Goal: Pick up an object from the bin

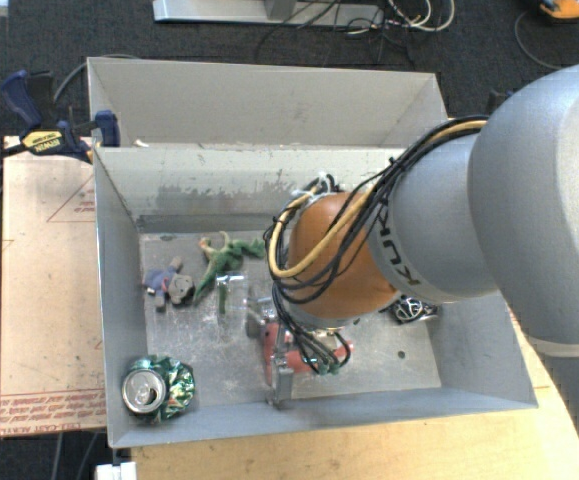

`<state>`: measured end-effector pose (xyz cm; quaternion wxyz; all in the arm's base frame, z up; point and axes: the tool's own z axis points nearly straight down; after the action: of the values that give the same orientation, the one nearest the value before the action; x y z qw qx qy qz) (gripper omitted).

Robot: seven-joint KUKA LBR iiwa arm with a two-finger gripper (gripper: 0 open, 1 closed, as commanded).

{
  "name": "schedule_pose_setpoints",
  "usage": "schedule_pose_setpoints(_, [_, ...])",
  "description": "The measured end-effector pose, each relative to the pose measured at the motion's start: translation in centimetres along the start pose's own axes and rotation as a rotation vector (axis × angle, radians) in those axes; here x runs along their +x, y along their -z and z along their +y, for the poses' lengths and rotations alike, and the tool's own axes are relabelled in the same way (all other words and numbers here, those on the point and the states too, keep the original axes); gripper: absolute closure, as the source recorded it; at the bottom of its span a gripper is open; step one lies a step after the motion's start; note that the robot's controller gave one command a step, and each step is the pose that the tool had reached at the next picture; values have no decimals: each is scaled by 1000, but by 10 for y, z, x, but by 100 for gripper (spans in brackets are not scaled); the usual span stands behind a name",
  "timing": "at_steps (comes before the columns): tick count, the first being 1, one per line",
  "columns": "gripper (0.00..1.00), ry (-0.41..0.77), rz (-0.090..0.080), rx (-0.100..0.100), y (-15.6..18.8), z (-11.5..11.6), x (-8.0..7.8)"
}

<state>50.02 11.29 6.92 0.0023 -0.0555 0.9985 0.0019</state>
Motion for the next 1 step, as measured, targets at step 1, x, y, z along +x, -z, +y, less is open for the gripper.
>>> schedule_pose_setpoints(1, [0,-6,1,1,1,-2,0])
